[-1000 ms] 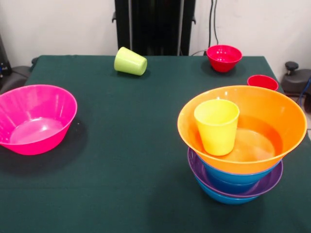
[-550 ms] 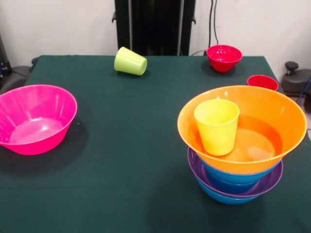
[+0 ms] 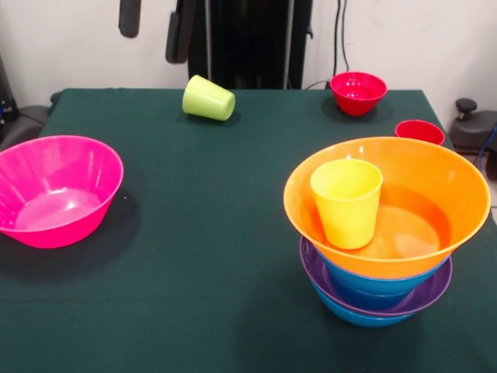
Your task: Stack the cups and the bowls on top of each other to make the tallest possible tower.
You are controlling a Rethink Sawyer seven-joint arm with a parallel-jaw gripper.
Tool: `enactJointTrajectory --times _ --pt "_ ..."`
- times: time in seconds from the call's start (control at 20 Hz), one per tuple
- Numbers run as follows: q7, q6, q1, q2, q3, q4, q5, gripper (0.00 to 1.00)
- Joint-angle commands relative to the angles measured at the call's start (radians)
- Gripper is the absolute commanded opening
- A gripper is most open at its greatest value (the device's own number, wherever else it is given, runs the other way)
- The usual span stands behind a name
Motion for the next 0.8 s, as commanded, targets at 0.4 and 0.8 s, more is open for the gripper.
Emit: enactJointTrajectory --times 0.4,0.8 --pt "-0.242 -0.174 -0.066 0.018 0.201 0.265 -0.127 1.00" --pt "-0.378 -0.215 -0.156 -0.022 0.320 0.322 -0.172 1.00"
